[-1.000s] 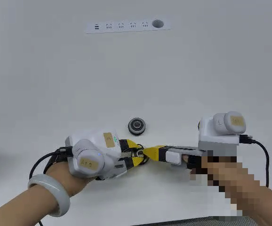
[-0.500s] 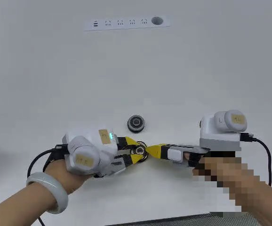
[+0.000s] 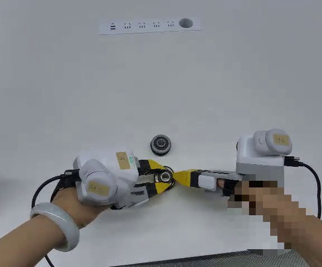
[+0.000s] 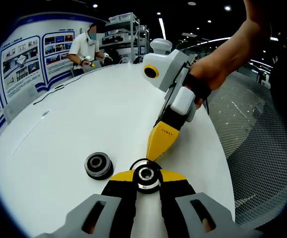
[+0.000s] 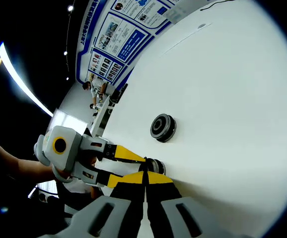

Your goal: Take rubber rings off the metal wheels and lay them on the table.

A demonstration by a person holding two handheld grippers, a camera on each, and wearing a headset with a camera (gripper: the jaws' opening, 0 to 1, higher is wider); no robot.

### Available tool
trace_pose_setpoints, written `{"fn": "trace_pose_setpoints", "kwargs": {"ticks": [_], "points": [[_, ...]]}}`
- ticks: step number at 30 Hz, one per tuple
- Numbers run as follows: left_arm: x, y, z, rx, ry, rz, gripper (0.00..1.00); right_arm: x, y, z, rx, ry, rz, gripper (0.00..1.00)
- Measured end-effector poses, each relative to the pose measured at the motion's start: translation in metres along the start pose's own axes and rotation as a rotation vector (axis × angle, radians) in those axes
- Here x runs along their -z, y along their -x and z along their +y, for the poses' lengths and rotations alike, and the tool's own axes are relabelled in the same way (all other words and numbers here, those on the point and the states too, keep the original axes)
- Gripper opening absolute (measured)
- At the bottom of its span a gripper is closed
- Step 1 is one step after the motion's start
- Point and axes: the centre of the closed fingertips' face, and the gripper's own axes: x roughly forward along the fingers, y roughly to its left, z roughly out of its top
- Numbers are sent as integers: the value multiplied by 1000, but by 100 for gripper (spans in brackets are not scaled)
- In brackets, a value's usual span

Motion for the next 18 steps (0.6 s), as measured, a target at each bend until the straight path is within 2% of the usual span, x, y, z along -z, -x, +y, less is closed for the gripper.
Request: {"fn": "trace_pose_setpoints", "kwargs": {"ticks": [8, 18], "points": [[-5, 6, -4, -5, -5, -20, 23, 0, 0, 1, -2, 1, 0, 2], [0, 15, 1, -43, -9, -19, 31, 0, 0, 6, -9, 5, 0, 2]]}}
